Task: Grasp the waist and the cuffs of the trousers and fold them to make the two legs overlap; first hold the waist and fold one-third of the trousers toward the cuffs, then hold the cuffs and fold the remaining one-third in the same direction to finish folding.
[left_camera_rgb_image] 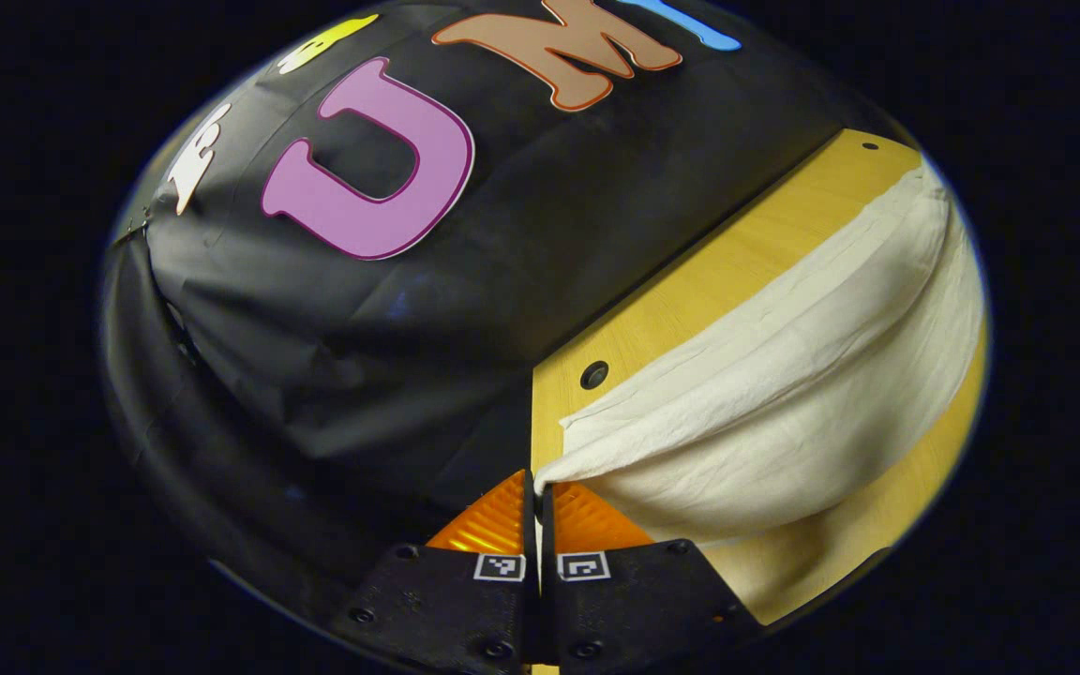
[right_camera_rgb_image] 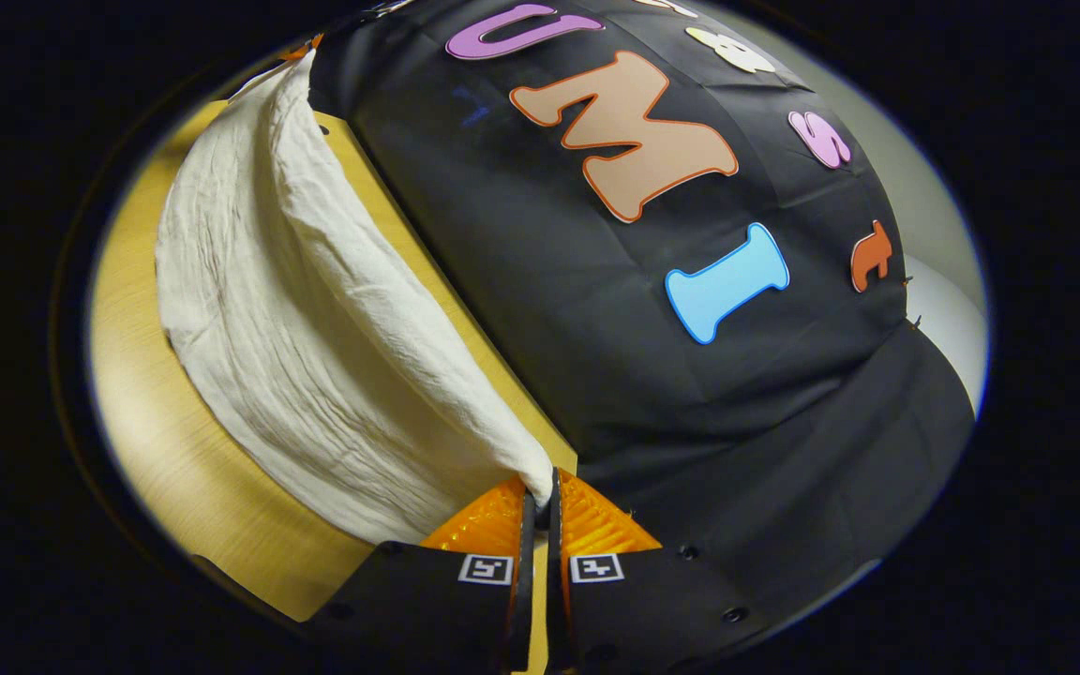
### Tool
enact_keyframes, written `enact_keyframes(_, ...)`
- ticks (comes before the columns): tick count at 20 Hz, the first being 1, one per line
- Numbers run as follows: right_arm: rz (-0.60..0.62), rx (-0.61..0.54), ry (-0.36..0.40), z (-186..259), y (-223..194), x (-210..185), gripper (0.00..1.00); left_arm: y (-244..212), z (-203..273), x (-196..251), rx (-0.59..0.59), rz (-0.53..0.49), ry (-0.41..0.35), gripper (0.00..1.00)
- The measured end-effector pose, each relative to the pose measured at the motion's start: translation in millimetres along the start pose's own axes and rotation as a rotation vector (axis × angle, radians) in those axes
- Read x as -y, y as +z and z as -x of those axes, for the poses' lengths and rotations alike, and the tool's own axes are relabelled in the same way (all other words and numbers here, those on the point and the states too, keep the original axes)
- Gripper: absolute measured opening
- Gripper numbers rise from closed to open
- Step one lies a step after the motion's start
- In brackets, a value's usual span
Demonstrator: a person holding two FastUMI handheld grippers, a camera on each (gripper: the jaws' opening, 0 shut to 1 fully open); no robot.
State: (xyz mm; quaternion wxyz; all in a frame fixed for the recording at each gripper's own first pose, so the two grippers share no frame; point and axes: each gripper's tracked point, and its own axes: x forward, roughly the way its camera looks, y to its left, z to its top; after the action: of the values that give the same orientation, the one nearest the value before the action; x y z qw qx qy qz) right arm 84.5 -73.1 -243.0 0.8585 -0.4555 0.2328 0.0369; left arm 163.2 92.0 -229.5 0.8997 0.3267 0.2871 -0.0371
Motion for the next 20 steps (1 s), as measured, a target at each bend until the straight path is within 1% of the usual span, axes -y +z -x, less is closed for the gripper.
enact_keyframes(3, -0.016, -0.040, -0.008, -24.0, 5.4, -2.9, 0.08, 17.1, -30.8, 5.3, 0.036, -0.018, -0.018, 0.00)
enact_keyframes(7, -0.040, -0.106, 0.003, -54.4, 0.5, -17.7, 0.09, 29.3, -74.4, 23.9, 0.062, -0.055, -0.056, 0.00)
enact_keyframes(11, -0.017, -0.191, 0.051, -80.4, -17.0, -49.9, 0.08, 22.0, -115.5, 51.4, 0.047, -0.082, -0.089, 0.00)
enact_keyframes(14, 0.009, -0.228, 0.086, -94.7, -28.0, -70.6, 0.08, 17.9, -130.6, 72.9, 0.038, -0.064, -0.127, 0.00)
enact_keyframes(16, 0.006, -0.238, 0.102, -103.3, -31.4, -78.6, 0.08, 17.5, -132.1, 79.2, 0.041, -0.046, -0.127, 0.00)
enact_keyframes(18, -0.049, -0.234, 0.106, -103.4, -26.0, -78.7, 0.17, 16.8, -132.6, 83.1, 0.045, -0.006, -0.129, 0.00)
enact_keyframes(19, -0.082, -0.221, 0.097, -103.8, -22.6, -75.6, 0.31, 17.5, -127.5, 85.4, 0.045, 0.015, -0.139, 0.24)
enact_keyframes(20, -0.121, -0.207, 0.097, -99.3, -14.4, -69.9, 0.66, 19.7, -122.4, 90.2, 0.045, 0.049, -0.158, 0.48)
